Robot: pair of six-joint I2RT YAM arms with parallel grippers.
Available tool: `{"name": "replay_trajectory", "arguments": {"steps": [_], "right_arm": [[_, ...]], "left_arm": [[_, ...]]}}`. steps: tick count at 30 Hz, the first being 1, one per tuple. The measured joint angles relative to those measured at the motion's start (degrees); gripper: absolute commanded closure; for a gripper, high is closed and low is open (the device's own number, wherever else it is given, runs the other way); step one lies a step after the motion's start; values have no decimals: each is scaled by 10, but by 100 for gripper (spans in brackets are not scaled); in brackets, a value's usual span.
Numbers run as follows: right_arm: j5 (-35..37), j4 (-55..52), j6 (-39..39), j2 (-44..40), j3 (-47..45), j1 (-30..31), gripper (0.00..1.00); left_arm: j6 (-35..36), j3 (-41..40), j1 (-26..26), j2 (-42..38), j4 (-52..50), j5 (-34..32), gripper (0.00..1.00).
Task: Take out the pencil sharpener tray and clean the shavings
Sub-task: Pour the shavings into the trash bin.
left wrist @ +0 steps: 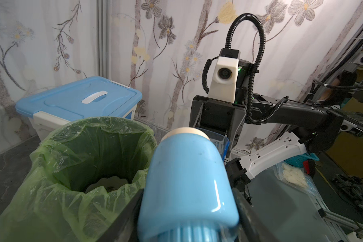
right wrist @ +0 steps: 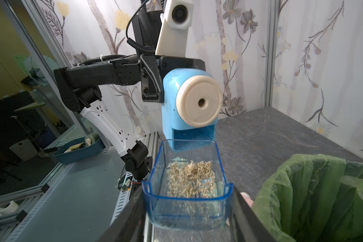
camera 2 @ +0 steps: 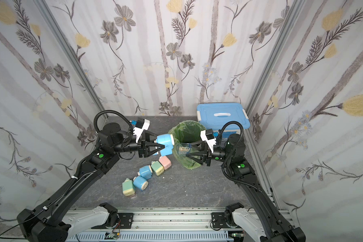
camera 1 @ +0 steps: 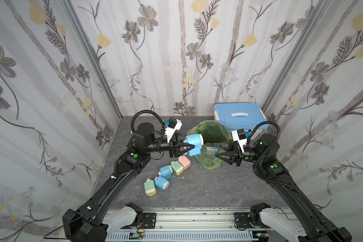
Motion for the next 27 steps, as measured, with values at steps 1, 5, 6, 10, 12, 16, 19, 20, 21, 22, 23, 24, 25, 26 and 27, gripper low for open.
{"name": "replay_trajectory", "arguments": {"steps": [1, 5, 6, 10, 12, 16, 19, 20, 21, 22, 23, 24, 25, 26, 27], "right_arm": [[7, -5, 11, 2, 3, -5, 59], [45, -19, 70, 10, 26, -21, 59], [54, -25, 85, 12, 35, -23, 59], [104, -79, 114, 7, 65, -25, 58], [136, -111, 113, 1, 79, -25, 58], [228, -174, 87, 0, 109, -25, 58], [292, -221, 55, 15, 134, -25, 58], [310, -231, 47, 21, 141, -23, 58], [333, -249, 36, 28, 151, -21, 58], [355, -263, 27, 34, 160, -16, 58], [374, -275, 18, 40, 169, -10, 58], [394, -290, 7, 48, 181, -2, 58], [418, -305, -3, 56, 196, 9, 58], [443, -317, -13, 65, 212, 21, 59], [468, -331, -24, 76, 231, 36, 59]], "left_arm": [[-1, 0, 2, -2, -2, -16, 67], [-1, -2, 7, -13, -4, -80, 67], [-2, -3, 8, -17, -4, -100, 67], [-10, -12, 9, -29, -9, -182, 66], [-17, -14, 9, -31, -15, -222, 66], [-32, -28, 9, -40, -28, -287, 65], [-40, -42, 9, -51, -38, -316, 65], [-42, -44, 9, -55, -40, -323, 65], [-42, -47, 9, -59, -40, -332, 64], [-44, -50, 9, -64, -39, -339, 64], [-44, -52, 9, -67, -39, -343, 64], [-44, -55, 9, -69, -39, -347, 64], [-44, -57, 9, -70, -39, -351, 64], [-44, -59, 9, -70, -39, -354, 64], [-44, -60, 9, -70, -39, -357, 64]]}}
